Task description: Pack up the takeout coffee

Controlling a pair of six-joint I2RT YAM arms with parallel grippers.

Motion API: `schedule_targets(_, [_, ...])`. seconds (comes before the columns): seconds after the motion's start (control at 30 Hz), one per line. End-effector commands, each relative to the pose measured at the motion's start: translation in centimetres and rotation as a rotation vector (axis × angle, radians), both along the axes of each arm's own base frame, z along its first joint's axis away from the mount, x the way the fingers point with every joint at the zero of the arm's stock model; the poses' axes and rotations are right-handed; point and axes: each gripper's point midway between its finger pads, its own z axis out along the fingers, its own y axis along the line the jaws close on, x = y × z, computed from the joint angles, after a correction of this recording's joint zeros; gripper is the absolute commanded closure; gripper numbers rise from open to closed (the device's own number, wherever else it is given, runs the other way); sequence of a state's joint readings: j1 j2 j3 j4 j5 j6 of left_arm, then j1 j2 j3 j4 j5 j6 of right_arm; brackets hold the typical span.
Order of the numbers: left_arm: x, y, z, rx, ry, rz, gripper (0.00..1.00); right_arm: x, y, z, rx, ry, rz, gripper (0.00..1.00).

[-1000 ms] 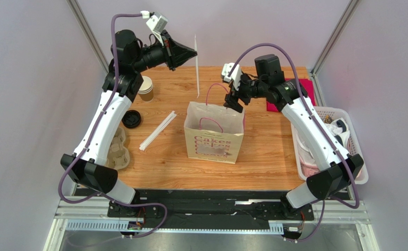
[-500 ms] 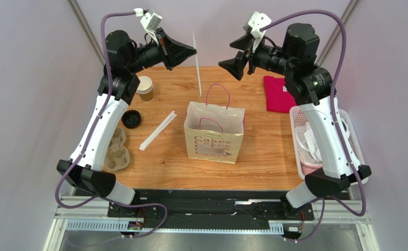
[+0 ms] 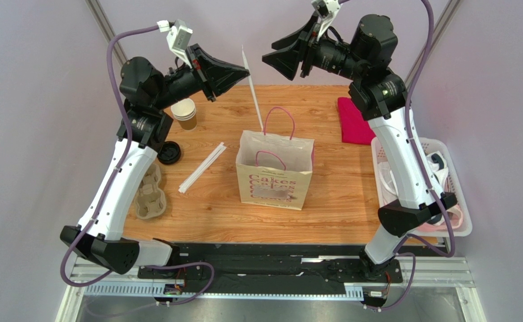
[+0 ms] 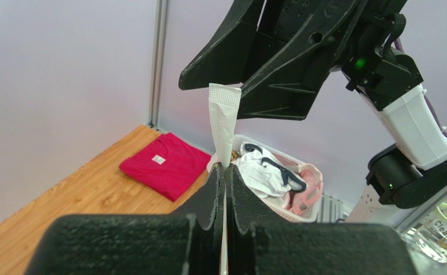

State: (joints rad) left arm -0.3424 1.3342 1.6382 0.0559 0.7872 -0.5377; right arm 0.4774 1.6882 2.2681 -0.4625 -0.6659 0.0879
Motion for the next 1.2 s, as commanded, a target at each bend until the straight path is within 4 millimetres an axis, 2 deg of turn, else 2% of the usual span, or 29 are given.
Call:
schedule_targets(0.0, [-1.7,0.2,1.7,-0.041,-0.050,-0.006,1.00,-3.8,1.0,4.2,0.121,-0.009,0.115,0.47])
schedule_targets(0.2, [-2.4,-0.2,1.6,-0.044,-0.053,-0.017,1.00,-6.1,2.1,4.1,0.118,-0.019,0.188,0.50])
schedule_targets(0.3, [-2.7,-0.3,1.6,-0.046,-0.062,-0.025,1.00,-6.5,2.7,3.5,0.089,-0.040,0.190,0.51])
schedule_targets(0.47, [-3.1,-0.6,1.7,-0.046,-0.071,-0.034,1.00,-6.0,2.8,2.7,0.053,-0.053,0.162,0.53])
schedule_targets(0.77, [-3.7,-0.8,1.9,-0.049,-0.083,-0.032,1.00,-6.2,3.3,1.3,-0.002,-0.082,0.140,0.74])
schedule_targets(0.87, [-3.6,-0.8,1.9,-0.048,-0.080,-0.034,1.00,-6.2,3.3,1.2,-0.005,-0.079,0.140,1.00])
schedule_targets(0.93, [-3.6,-0.8,1.8,-0.044,-0.081,-0.031,1.00,-6.1,3.2,1.3,-0.006,-0.082,0.135,1.00])
schedule_targets(0.97, [-3.6,-0.8,1.8,-0.040,-0.081,-0.029,0.94,-6.2,3.2,1.3,-0.006,-0.083,0.135,1.00])
schedule_targets(1.0, [-3.4,-0.8,1.3,-0.020,-0.058,-0.024,0.68,-6.2,3.1,1.4,-0.007,-0.085,0.128,1.00])
schedule_targets(1.07, [-2.6,-0.3,0.8,0.022,-0.063,0.037,0.39,-6.1,2.9,1.3,-0.018,-0.093,0.117,1.00])
schedule_targets(1.1, [-2.0,0.2,-0.6,0.064,-0.003,0.071,0.29,-6.0,2.8,1.2,-0.018,-0.086,0.107,1.00])
schedule_targets(1.17, [-1.1,1.5,-1.8,0.090,0.061,0.121,0.24,-6.0,2.4,0.9,-0.049,-0.114,0.090,1.00])
